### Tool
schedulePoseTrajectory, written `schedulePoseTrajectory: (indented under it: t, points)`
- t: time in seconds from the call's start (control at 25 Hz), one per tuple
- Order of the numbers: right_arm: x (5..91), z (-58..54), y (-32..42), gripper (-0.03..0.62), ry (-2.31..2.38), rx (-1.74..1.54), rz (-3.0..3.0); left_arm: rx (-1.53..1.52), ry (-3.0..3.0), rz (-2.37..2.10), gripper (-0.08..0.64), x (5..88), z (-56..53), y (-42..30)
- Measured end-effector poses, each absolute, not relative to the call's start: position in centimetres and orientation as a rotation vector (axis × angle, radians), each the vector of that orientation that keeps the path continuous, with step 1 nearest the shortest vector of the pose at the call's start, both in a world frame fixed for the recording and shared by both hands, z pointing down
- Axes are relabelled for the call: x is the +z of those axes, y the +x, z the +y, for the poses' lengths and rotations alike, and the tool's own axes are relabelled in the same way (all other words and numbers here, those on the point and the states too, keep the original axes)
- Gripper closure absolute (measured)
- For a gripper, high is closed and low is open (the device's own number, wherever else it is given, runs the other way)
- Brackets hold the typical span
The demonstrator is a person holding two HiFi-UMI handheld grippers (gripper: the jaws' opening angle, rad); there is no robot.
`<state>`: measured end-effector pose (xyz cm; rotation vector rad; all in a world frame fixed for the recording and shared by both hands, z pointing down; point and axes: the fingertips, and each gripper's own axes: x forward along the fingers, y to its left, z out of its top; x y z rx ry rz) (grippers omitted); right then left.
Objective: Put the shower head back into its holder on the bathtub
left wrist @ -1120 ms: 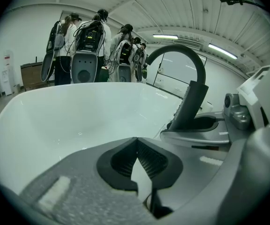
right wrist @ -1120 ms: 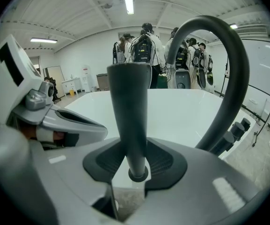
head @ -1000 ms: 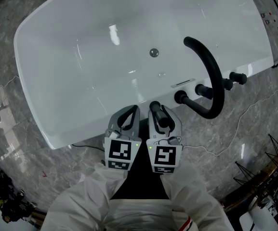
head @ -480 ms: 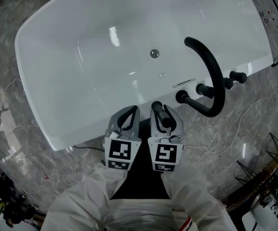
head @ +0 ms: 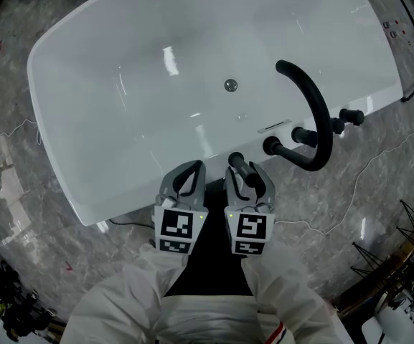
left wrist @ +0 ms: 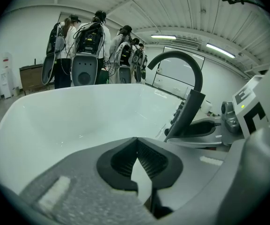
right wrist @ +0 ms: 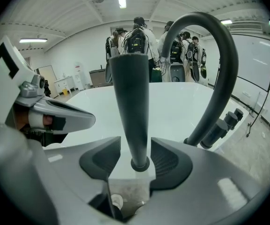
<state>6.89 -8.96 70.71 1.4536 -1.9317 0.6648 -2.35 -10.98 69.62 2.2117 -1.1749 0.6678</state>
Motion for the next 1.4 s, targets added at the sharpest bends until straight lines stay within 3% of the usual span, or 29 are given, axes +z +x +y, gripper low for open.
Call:
schedulePoseTrajectory:
  t: [0.64, 0.84, 1.4]
  points:
    - [65.6, -6.5, 8.2, 0.416, 1.494, 0.620, -1.924, 0.710, 2.305, -1.140, 0.560, 65.4, -9.8, -3.4]
    - [63.1, -5.9, 9.4, 0.476, 1.569, 0.623, -1.906, 0.700, 2.348, -1.118, 0.560, 63.2, -9.5, -3.2]
    - [57.0, -4.8, 9.5, 0.537, 1.589, 0.587, -1.965, 0.655, 2.376, -1.110, 0.560, 57.9, -7.9, -2.5]
